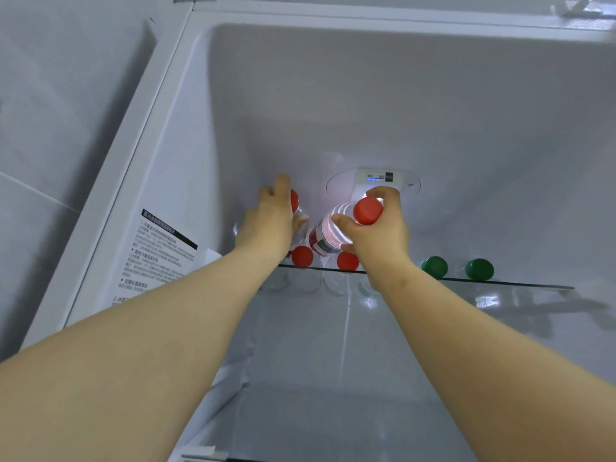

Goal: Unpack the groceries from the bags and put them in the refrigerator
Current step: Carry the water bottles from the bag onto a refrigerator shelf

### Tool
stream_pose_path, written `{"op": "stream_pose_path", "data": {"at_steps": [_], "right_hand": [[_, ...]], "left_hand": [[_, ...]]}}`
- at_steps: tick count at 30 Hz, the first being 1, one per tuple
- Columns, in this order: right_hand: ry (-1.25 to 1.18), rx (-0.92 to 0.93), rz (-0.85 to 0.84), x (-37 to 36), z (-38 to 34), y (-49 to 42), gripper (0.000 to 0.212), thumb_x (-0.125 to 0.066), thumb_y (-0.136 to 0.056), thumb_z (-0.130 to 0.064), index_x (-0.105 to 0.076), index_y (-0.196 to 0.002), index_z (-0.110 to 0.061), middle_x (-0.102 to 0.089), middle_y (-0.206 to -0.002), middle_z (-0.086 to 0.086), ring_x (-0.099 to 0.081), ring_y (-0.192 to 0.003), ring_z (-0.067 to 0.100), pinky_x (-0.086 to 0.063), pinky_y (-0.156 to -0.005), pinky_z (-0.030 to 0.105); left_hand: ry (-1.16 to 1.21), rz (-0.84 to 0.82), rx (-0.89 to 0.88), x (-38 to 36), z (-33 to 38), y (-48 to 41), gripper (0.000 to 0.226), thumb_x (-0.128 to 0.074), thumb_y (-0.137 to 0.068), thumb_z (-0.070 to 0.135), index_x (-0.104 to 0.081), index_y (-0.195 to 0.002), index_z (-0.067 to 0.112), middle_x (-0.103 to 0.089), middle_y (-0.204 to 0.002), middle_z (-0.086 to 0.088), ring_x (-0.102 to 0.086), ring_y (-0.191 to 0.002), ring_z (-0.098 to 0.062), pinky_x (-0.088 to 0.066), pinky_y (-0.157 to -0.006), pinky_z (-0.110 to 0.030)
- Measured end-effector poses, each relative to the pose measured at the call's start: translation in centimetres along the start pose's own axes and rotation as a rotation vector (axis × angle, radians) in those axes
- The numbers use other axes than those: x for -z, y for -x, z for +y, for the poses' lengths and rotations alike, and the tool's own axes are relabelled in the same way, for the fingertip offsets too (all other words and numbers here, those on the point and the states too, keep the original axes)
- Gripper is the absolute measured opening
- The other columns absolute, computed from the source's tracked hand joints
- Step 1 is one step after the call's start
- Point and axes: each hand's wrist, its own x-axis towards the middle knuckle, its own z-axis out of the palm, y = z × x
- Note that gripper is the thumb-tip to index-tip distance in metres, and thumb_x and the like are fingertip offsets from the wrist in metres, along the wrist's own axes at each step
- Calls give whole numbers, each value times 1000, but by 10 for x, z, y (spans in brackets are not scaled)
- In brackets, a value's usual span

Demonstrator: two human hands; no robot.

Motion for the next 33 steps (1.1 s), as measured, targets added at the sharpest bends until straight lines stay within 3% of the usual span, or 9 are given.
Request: {"op": "stream_pose_path", "data": {"at_steps": [3,9,15,18,21,24,27,30,33], "right_hand": [[5,19,-1,1,1,0,47,-75,-76,-14,-40,-103,-31,-48,-90,-3,-54,-88,25,-53,-83,48],[65,43,-50,-1,0,-1,44,-71,-80,-14,-39,-105,-28,-50,-102,4,-53,-90,25,-52,-85,47],[155,42,-109,-1,4,-5,34,-68,-82,-16,-40,-100,-23,-50,-106,4,-49,-89,21,-43,-75,31],[261,45,-108,-4,5,-7,29,-68,-82,-19,-44,-100,-24,-47,-113,8,-50,-98,27,-44,-80,32],[319,41,-124,-6,4,-8,32,-69,-81,-19,-53,-109,-19,-49,-117,10,-49,-89,23,-45,-79,31],[329,9,-133,-7,3,-7,34,-68,-81,-14,-54,-111,-20,-49,-115,8,-52,-93,27,-54,-79,42],[305,-59,-153,-6,1,-8,35,-64,-81,-6,-53,-111,-20,-46,-105,2,-55,-91,29,-56,-61,35],[360,-79,-174,-10,2,-11,38,-64,-80,-3,-53,-112,-21,-45,-102,1,-59,-90,34,-58,-64,38],[451,-64,-203,-16,4,-15,37,-63,-80,-4,-52,-112,-21,-46,-101,2,-60,-91,36,-58,-70,42]], "left_hand": [[-37,-140,34,-6,-5,-7,28,-41,-98,20,-32,-123,10,-39,-118,-17,-46,-79,-35,-39,-69,-37],[-99,-303,-32,-15,-15,-19,34,-43,-96,14,-34,-129,18,-39,-129,-10,-50,-89,-32,-46,-76,-35],[-89,-473,65,-23,-17,-22,78,-42,-91,3,4,-147,32,-15,-149,-3,-53,-97,-35,-48,-77,-35],[-90,-539,96,-24,-15,-21,86,-45,-91,5,16,-146,33,-6,-154,-5,-47,-112,-39,-46,-91,-39],[-106,-597,98,-22,-12,-21,90,-46,-91,7,21,-145,31,-8,-154,-10,-43,-119,-39,-44,-95,-41],[-115,-622,105,-21,-12,-22,89,-45,-91,7,22,-145,31,-13,-153,-12,-43,-121,-38,-42,-99,-43],[-131,-561,80,-20,-14,-21,80,-43,-88,7,5,-148,31,-28,-146,-13,-46,-117,-37,-45,-95,-42],[-129,-356,59,-14,-13,-15,53,-42,-87,4,-33,-137,20,-39,-130,-14,-44,-113,-35,-45,-87,-38],[-60,-197,58,-7,-11,-7,41,-45,-87,1,-47,-126,13,-40,-125,-15,-45,-112,-35,-45,-89,-39]]}}
